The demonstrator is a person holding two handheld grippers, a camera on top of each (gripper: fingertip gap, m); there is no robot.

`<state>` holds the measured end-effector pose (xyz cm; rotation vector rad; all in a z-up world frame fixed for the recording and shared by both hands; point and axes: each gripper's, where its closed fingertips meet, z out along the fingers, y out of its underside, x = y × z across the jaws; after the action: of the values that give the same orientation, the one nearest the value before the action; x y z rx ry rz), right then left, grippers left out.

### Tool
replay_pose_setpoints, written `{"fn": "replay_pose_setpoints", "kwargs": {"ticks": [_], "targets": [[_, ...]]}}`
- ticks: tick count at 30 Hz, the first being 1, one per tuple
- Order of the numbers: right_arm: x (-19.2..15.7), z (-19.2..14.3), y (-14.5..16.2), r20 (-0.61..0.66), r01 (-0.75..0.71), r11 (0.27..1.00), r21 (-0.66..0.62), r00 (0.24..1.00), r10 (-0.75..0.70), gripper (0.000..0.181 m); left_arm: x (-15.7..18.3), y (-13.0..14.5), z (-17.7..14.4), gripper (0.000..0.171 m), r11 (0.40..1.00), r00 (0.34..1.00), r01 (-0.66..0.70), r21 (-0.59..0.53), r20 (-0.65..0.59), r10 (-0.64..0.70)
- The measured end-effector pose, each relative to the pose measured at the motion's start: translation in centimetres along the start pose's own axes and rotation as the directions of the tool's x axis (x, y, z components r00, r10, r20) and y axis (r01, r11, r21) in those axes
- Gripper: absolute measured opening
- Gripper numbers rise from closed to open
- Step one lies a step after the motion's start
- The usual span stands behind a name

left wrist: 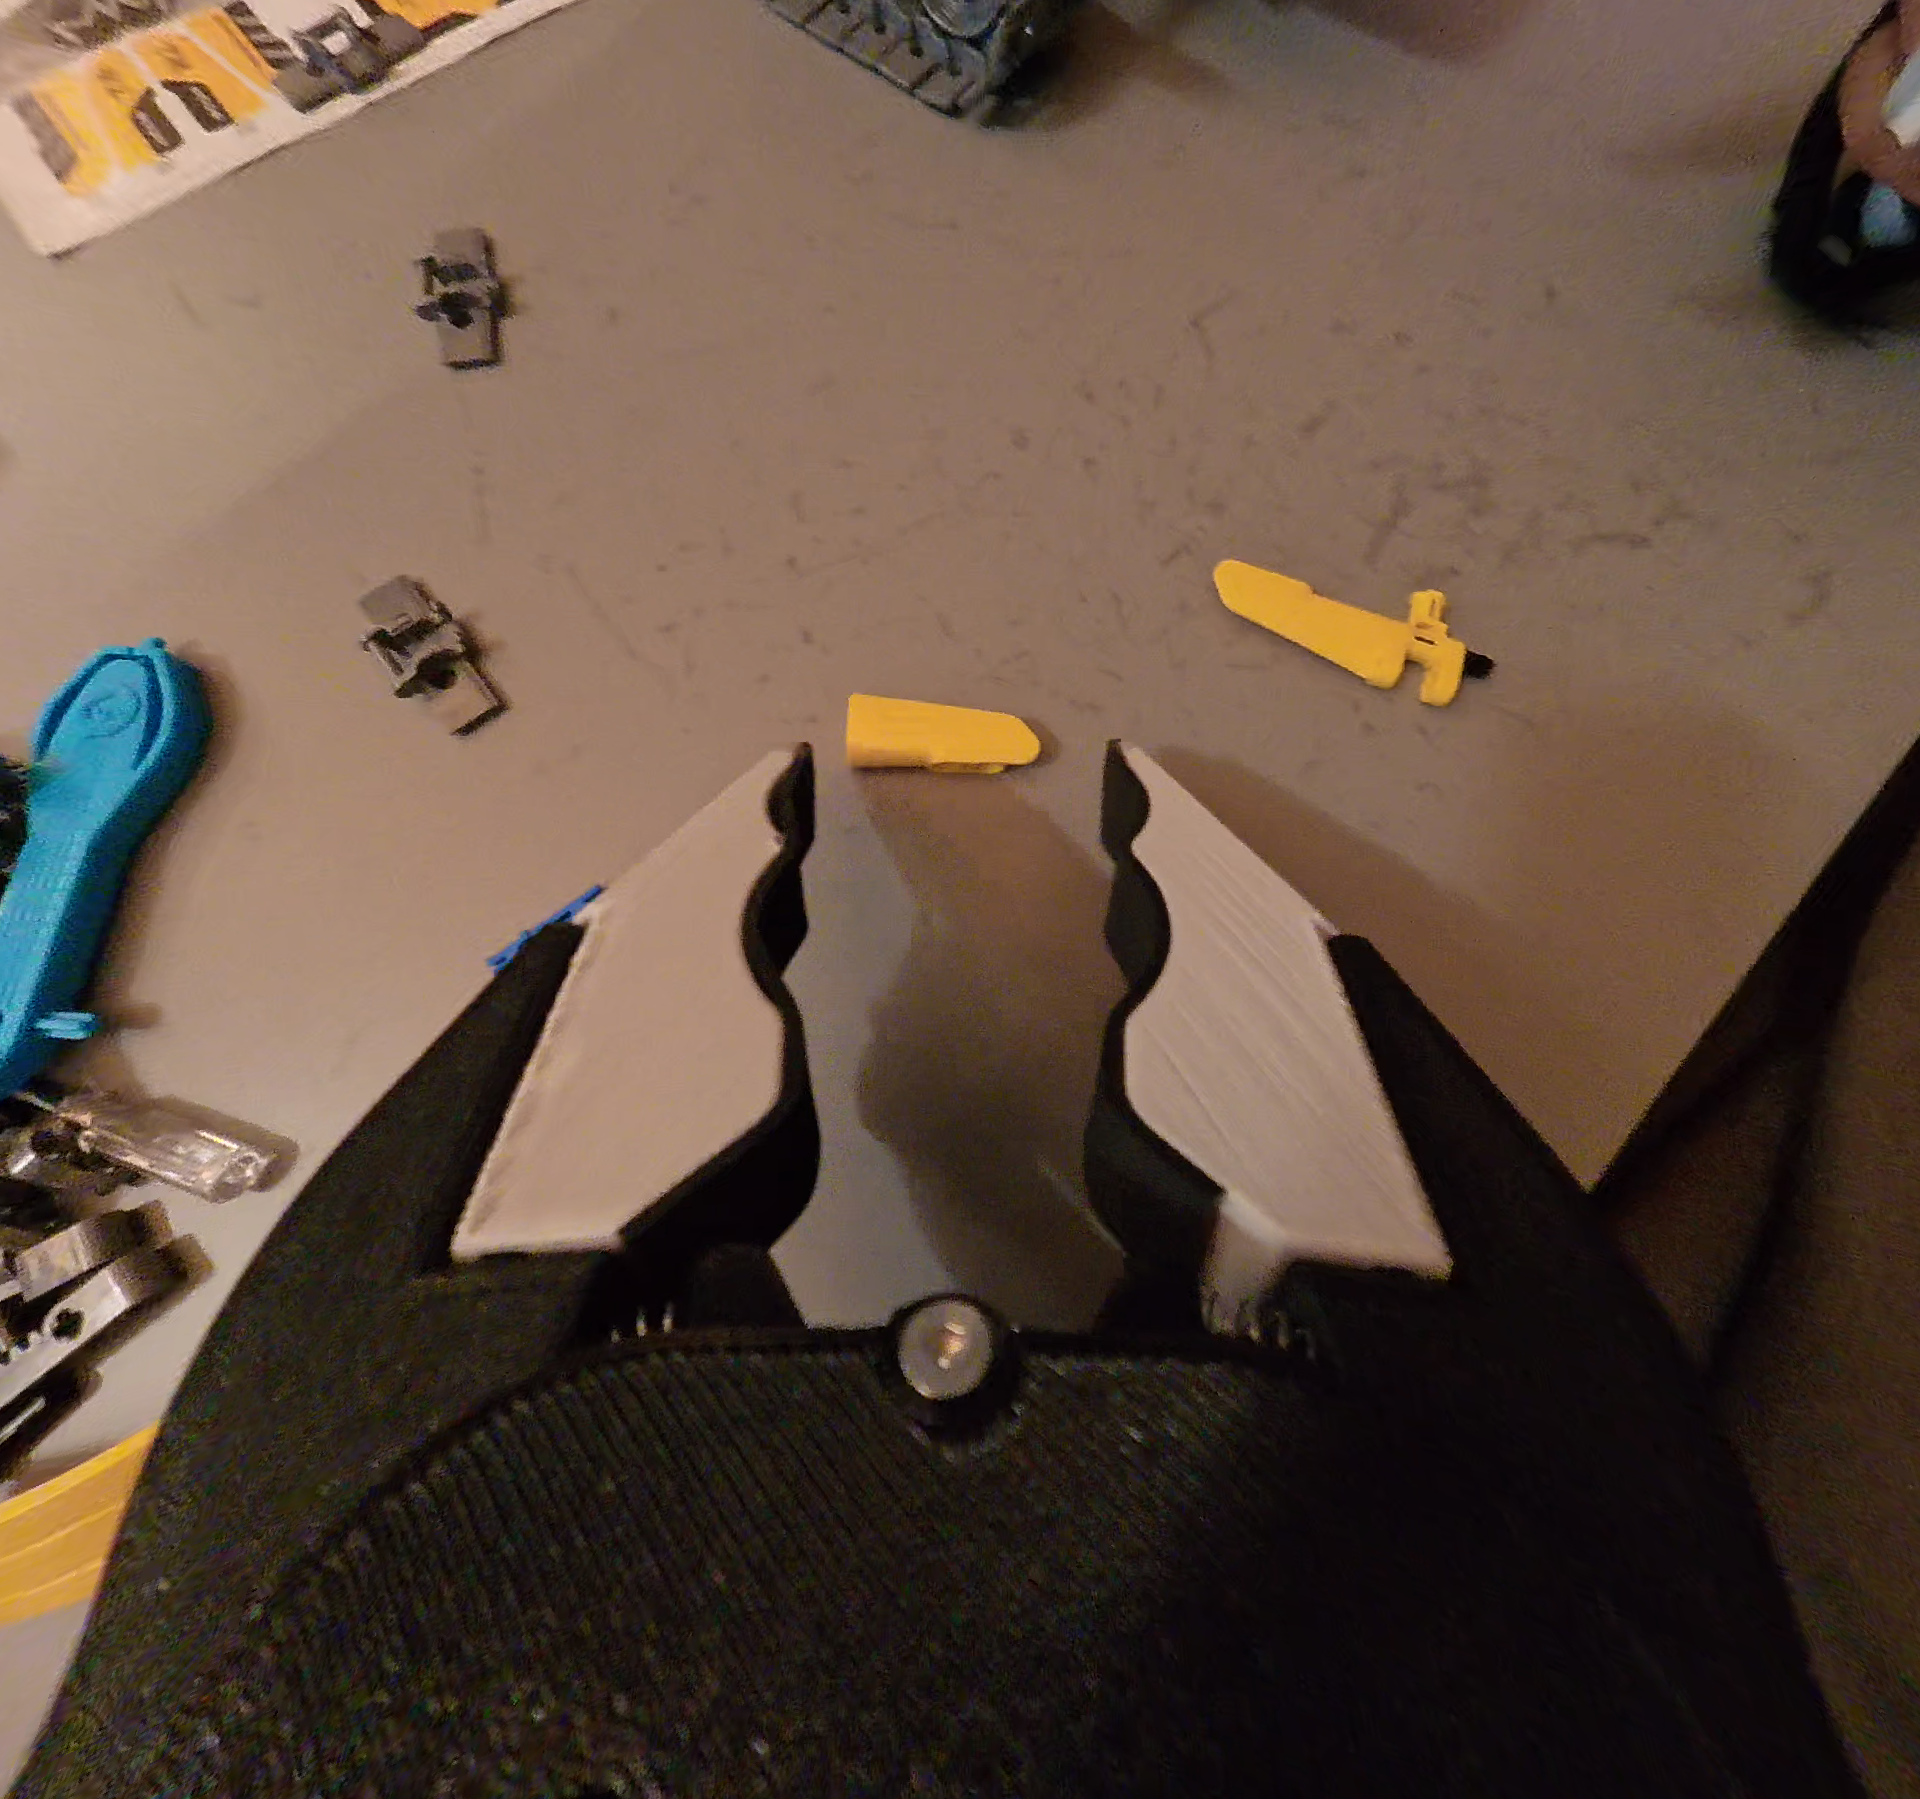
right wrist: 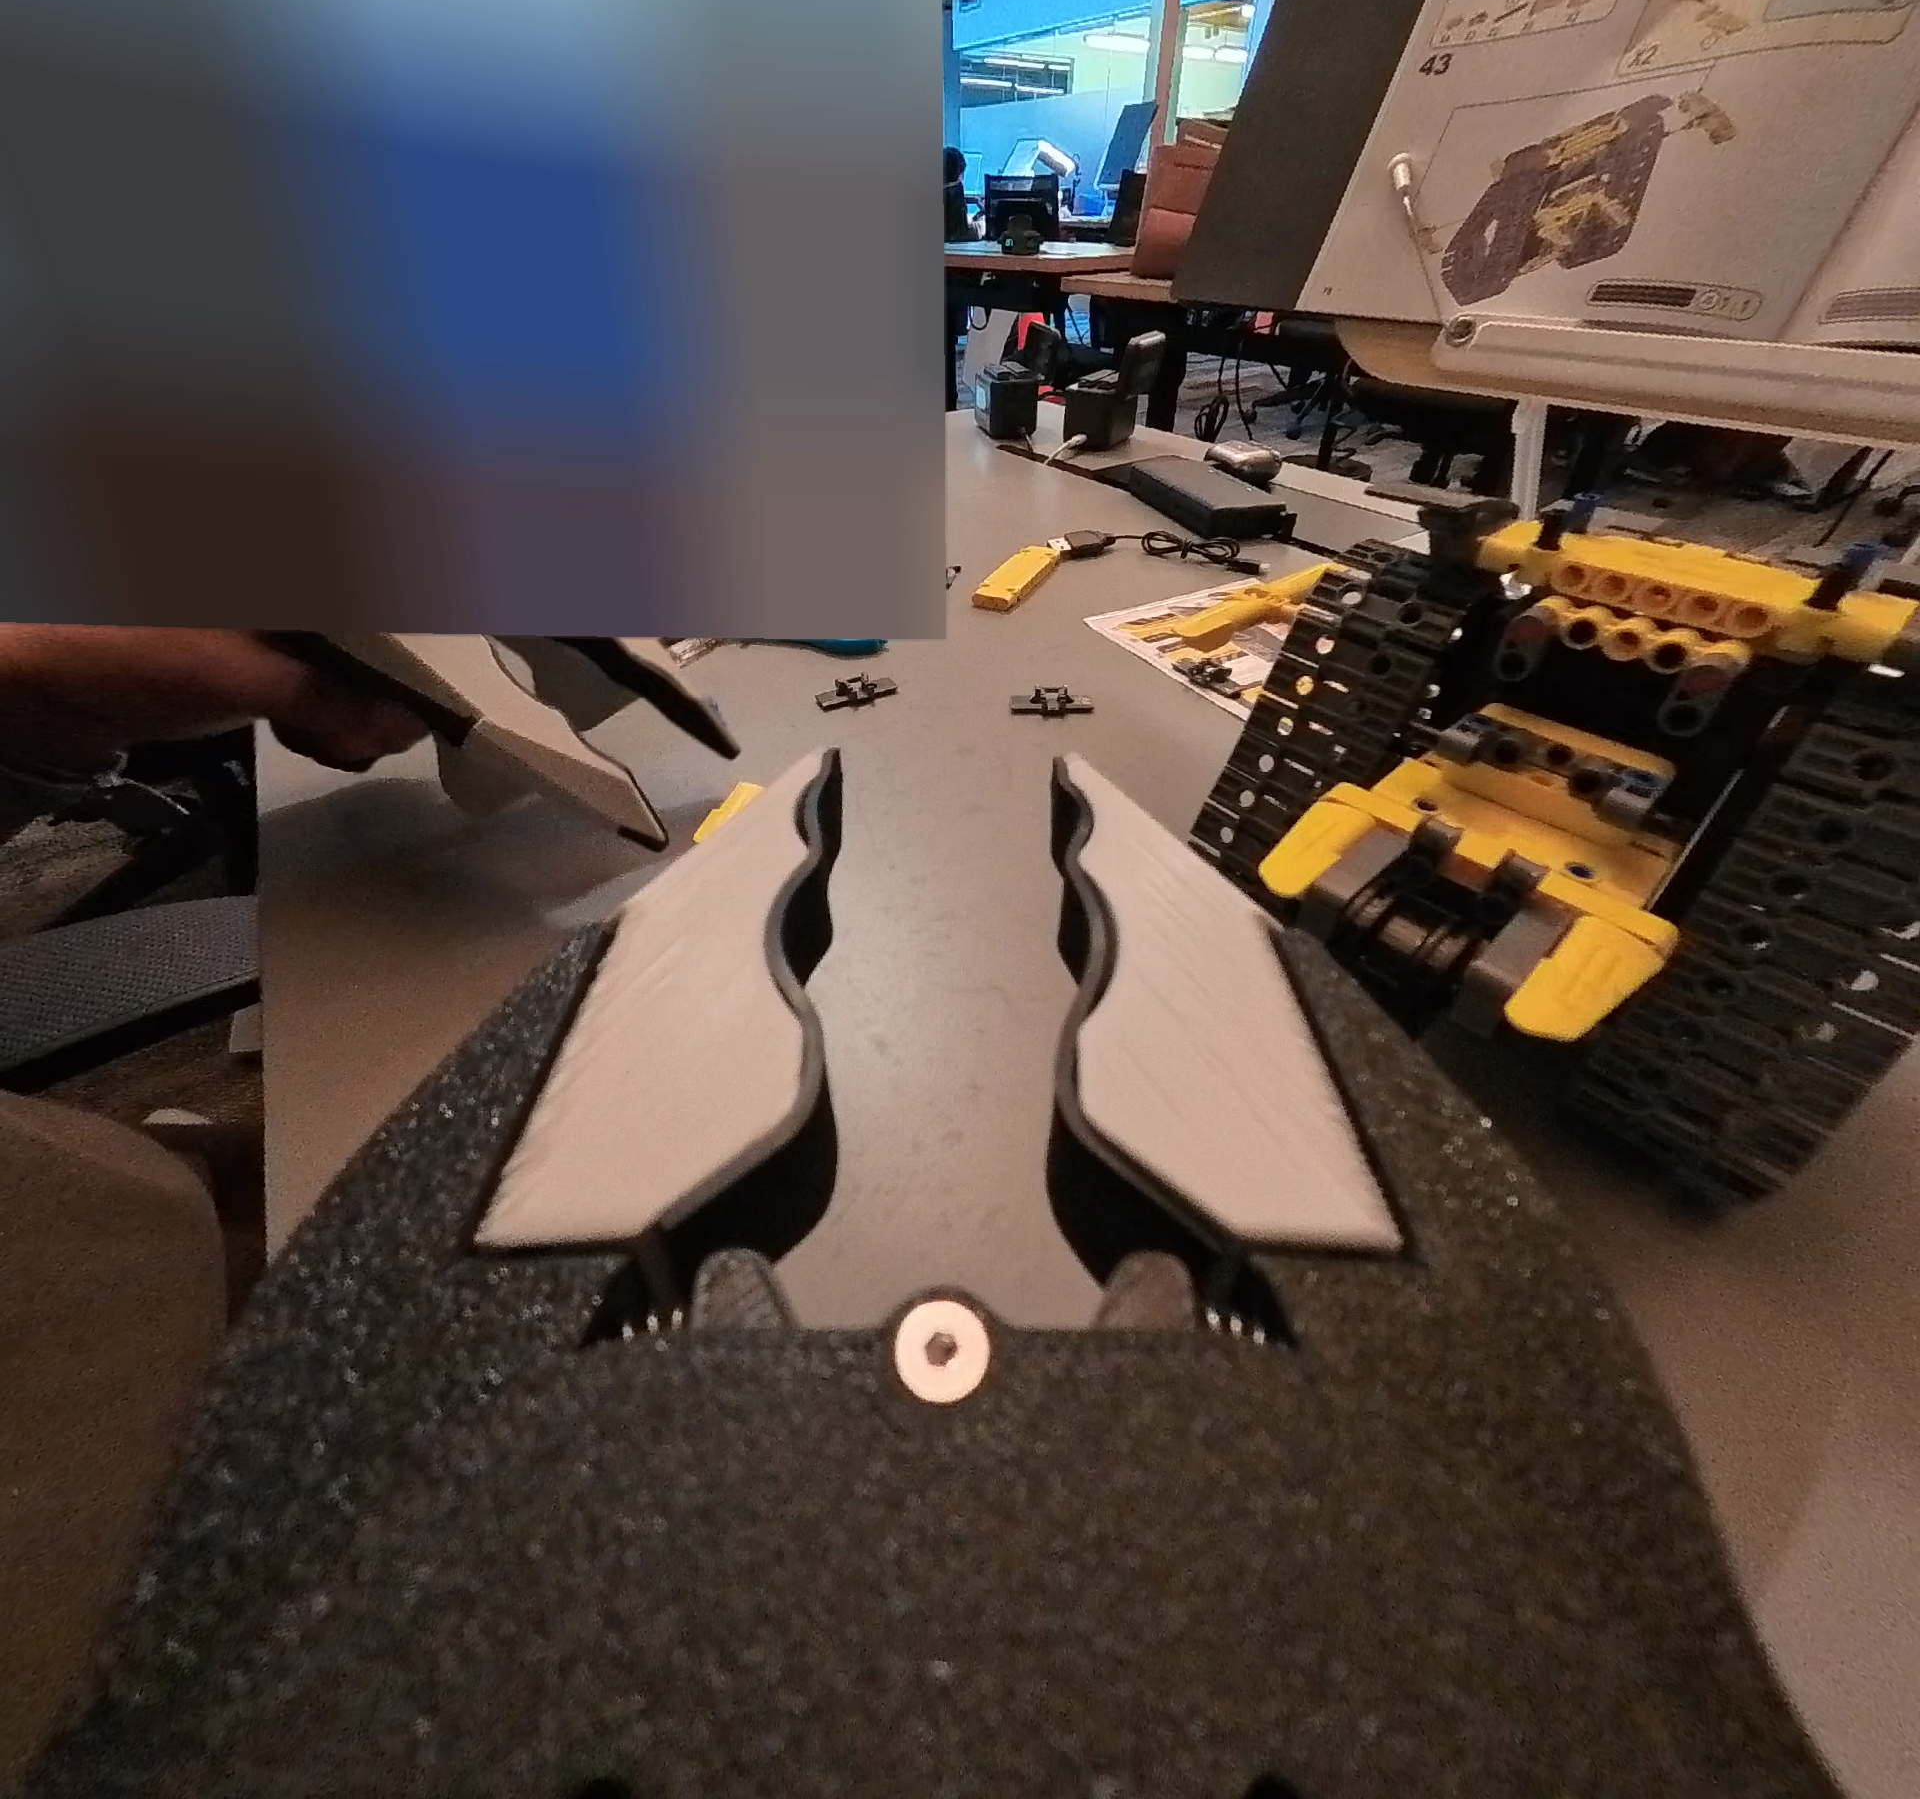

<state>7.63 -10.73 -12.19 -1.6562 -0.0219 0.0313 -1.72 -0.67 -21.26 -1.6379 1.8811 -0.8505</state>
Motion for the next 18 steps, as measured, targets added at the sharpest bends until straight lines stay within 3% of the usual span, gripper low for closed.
{"fn": "replay_pose_setpoints", "kwargs": {"ticks": [3,8,18], "targets": [[0.0,0.0,0.0,-0.001,0.000,1.000,0.000,1.000,0.000,0.040,-0.1,0.5,0.7,0.058,0.999,1.000,-0.024,-0.031,0.019,0.025],[0.1,0.0,0.0,-0.001,-0.005,1.000,0.003,1.000,0.005,0.040,0.4,0.4,1.3,0.037,0.998,0.998,-0.054,-0.034,0.020,0.055],[0.1,0.0,0.0,0.001,-0.007,1.000,0.002,1.000,0.007,0.040,3.8,-0.6,0.1,0.037,0.989,0.988,-0.144,0.026,-0.050,0.145]]}}
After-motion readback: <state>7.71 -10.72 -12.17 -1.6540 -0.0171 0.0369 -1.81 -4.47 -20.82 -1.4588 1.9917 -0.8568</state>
